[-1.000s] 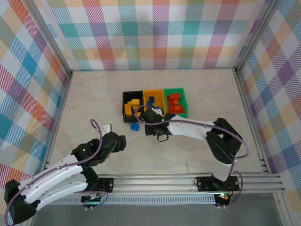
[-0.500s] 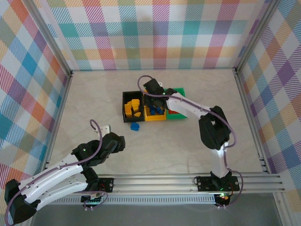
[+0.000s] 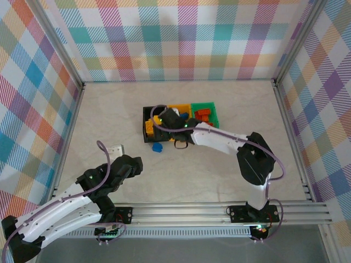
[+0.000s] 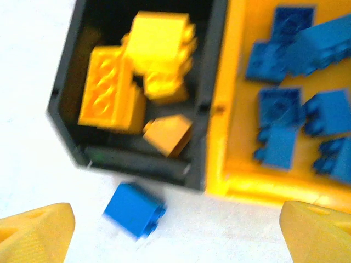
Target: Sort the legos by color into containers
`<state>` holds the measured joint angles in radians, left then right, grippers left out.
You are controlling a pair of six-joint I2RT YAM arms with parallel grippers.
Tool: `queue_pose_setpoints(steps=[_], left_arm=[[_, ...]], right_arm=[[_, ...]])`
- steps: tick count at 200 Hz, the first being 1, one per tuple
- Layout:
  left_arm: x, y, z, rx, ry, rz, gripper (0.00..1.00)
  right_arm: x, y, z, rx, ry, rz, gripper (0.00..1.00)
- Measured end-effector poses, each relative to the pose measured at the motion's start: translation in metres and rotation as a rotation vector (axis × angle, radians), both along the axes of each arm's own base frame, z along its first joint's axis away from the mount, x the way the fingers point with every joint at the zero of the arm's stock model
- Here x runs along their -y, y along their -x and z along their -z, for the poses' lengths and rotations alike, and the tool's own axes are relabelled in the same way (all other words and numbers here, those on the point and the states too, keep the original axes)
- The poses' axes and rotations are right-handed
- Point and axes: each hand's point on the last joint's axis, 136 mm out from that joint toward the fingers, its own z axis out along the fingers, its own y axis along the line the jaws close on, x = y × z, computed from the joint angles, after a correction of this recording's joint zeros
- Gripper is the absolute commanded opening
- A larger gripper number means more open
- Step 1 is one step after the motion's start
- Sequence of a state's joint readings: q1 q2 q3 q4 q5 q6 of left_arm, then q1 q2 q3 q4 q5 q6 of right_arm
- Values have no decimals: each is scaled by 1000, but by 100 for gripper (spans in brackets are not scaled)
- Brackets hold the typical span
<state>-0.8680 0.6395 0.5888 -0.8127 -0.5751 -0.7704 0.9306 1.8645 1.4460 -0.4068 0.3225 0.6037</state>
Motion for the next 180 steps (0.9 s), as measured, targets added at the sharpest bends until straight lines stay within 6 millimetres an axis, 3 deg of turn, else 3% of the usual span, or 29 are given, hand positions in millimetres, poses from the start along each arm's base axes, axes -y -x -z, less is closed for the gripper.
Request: queue_pose_setpoints(steps=[22, 37, 81, 116, 151, 180], left_arm=[[-1, -1, -5, 17, 8, -6, 100], [-1, -1, -5, 18, 7, -7, 100], [-1, -1, -5, 17, 7, -6, 100], [-1, -1, -5, 17, 8, -6, 100], [-1, -1, -5, 17, 8, -6, 100], [-1, -1, -5, 17, 8, -6, 100]], right_arm=[[-16, 29, 19, -33, 6, -25, 97], [-24, 37, 35, -58, 11, -24, 97], [-28, 32, 84, -111, 55, 23, 95], [-42, 20, 90, -102, 50, 44, 89], [-54, 11, 89, -94, 48, 52, 73], [-53, 13, 100, -113, 70, 44, 54]])
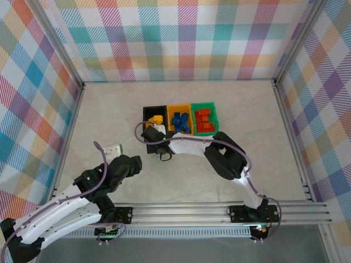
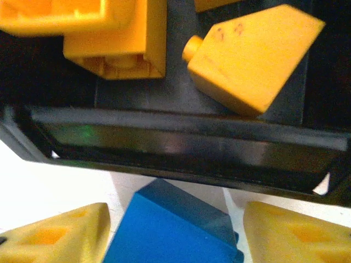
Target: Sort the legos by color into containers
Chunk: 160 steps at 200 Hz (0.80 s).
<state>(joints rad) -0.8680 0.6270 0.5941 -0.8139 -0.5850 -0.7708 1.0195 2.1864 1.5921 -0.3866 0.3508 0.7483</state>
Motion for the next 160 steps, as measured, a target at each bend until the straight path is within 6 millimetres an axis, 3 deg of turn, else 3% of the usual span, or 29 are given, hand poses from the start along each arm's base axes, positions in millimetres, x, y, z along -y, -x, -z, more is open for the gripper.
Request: queue_pose_setpoints(steps=[42, 70, 94, 126, 160], left_arm=[[0, 0, 0, 0, 0, 0, 100], [0, 0, 0, -2, -3, 0, 100], [2, -1, 0, -7, -8, 0, 100], [4, -3, 3, -26, -30, 0, 100], [8, -6, 1, -39, -45, 1, 100]], right_arm=[[6, 7, -1, -6, -21, -9, 41], [35, 30, -5, -33, -16, -20, 41], [58, 41, -29, -8, -31, -19, 41], [70, 19, -89, 102, -103, 0, 42], [93, -44, -118, 181, -111, 94, 45]])
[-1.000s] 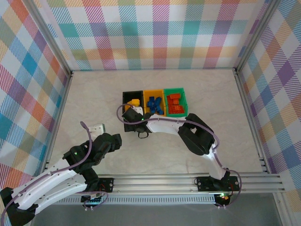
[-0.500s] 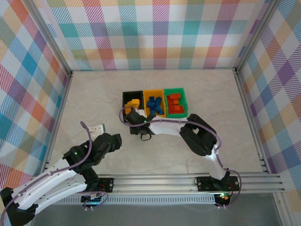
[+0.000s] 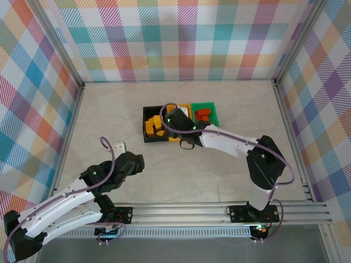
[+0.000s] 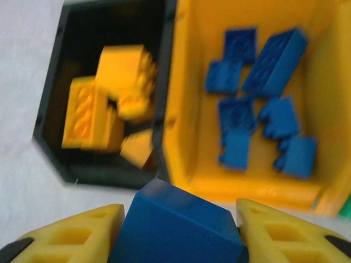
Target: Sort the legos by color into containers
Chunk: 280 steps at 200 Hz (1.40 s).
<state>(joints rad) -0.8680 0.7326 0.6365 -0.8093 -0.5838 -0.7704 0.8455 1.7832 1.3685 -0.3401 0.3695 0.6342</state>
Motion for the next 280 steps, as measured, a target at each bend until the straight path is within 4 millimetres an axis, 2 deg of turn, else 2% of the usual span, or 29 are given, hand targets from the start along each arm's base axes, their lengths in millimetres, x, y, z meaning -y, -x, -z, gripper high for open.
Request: queue_pose_setpoints(steps=[14, 28, 35, 48, 66, 85, 124, 136, 157, 188, 205, 226, 259, 280], left_arm=[[1, 0, -1, -2, -1, 1, 100], [1, -1, -2, 0, 2, 1, 100], [2, -1, -3, 2, 5, 1, 100], [2, -2, -7, 10, 9, -2, 100], [1, -4, -11, 23, 14, -14, 100], [0, -7, -16, 40, 9, -35, 100], [-13, -19, -34, 137, -34, -101, 100], [-13, -26, -44, 186, -34, -109, 100], [-13, -43, -61, 268, -37, -130, 100], [-41, -81, -68, 315, -135, -247, 100], [-63, -106, -57, 285, -215, -313, 100], [-83, -133, -33, 220, -330, -344, 100], [-100, -169, 24, 89, -455, -301, 100], [-105, -182, 47, 89, -451, -263, 100]], right_arm=[[5, -26, 1, 11, 10, 29, 51], [8, -49, 9, 7, 27, 42, 75], [8, -58, 13, 3, 38, 43, 83], [7, -67, 18, 2, 56, 34, 89], [8, -68, 15, 14, 70, 14, 94], [13, -61, -3, 54, 42, 2, 96], [51, -21, -70, 190, -57, 11, 100], [64, -11, -84, 226, -82, 26, 100], [82, 3, -85, 242, -90, 56, 100], [109, 19, -56, 196, -44, 126, 100], [124, 29, -45, 189, -19, 153, 100], [138, 37, -45, 201, -2, 180, 100], [151, 39, -54, 239, 3, 227, 100], [161, 44, -54, 253, 14, 246, 100]])
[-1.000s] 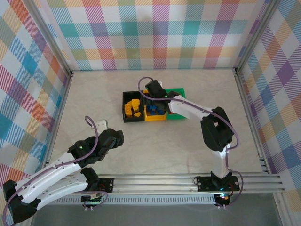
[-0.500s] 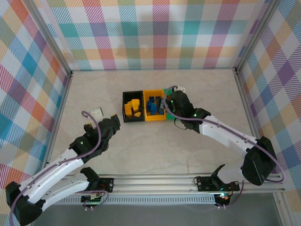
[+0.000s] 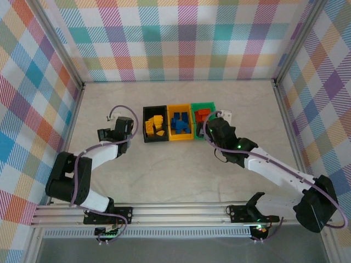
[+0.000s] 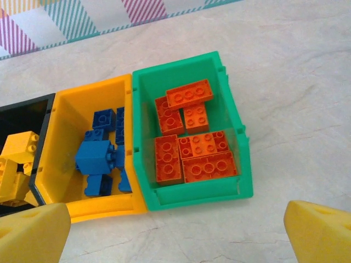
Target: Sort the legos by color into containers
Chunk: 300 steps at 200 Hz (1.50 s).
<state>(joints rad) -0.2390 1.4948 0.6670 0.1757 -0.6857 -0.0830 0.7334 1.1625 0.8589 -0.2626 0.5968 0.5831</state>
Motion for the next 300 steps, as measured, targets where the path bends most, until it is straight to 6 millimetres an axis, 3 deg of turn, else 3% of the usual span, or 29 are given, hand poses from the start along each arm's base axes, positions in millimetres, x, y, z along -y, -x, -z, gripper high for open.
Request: queue_pose_setpoints(steps=[31, 82, 128, 172, 197, 245, 277, 300], left_arm=[[2, -15, 17, 37, 46, 68, 100], [13, -16, 29, 83, 126, 172, 100], [14, -5, 42, 133, 222, 257, 100], [21, -11, 32, 180, 241, 294, 100], [23, -11, 32, 181, 245, 301, 100], [23, -13, 28, 198, 246, 305, 100], [23, -13, 28, 199, 246, 305, 100], [23, -13, 28, 200, 246, 305, 100]], right_arm=[[20, 7, 1, 25, 8, 43, 100], [55, 11, 20, 101, 45, 87, 100], [78, -8, 21, 142, 134, 115, 100], [124, -34, 28, 159, 246, 185, 100], [149, -42, 51, 149, 289, 201, 100], [177, -50, 123, 58, 290, 167, 100], [176, -66, 137, 62, 238, 114, 100], [176, -74, 133, 106, 198, 88, 100]])
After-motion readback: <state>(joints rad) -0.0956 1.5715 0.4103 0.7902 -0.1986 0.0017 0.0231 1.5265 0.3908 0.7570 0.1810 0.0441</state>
